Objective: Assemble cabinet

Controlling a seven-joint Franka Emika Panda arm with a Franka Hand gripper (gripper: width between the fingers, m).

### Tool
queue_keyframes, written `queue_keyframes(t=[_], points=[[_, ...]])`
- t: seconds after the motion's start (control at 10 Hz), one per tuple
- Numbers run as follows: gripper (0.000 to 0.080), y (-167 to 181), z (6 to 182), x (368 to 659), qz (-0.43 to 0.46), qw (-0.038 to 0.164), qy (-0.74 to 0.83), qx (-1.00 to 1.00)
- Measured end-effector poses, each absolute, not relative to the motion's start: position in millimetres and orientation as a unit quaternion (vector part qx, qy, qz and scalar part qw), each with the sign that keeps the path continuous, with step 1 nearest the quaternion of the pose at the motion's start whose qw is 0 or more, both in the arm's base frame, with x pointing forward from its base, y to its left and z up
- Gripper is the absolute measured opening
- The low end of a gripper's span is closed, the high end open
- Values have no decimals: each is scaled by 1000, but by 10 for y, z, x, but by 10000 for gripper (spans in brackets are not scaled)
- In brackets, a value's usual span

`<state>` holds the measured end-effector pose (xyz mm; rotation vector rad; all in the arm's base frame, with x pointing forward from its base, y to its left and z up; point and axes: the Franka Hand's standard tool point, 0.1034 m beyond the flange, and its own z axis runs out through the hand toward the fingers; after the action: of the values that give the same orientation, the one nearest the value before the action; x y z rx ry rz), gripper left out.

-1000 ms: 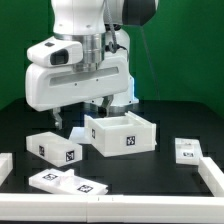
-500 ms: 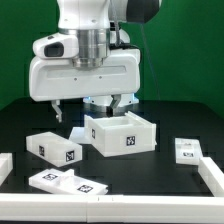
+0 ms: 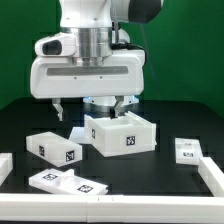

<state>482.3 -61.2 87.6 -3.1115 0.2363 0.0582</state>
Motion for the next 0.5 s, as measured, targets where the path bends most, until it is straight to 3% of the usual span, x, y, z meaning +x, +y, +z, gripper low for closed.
queue_keyframes(t=[0.2, 0.5], points=[[797, -263, 793, 4727, 17, 4, 273, -962], [797, -132, 800, 4782, 8, 18, 357, -934]])
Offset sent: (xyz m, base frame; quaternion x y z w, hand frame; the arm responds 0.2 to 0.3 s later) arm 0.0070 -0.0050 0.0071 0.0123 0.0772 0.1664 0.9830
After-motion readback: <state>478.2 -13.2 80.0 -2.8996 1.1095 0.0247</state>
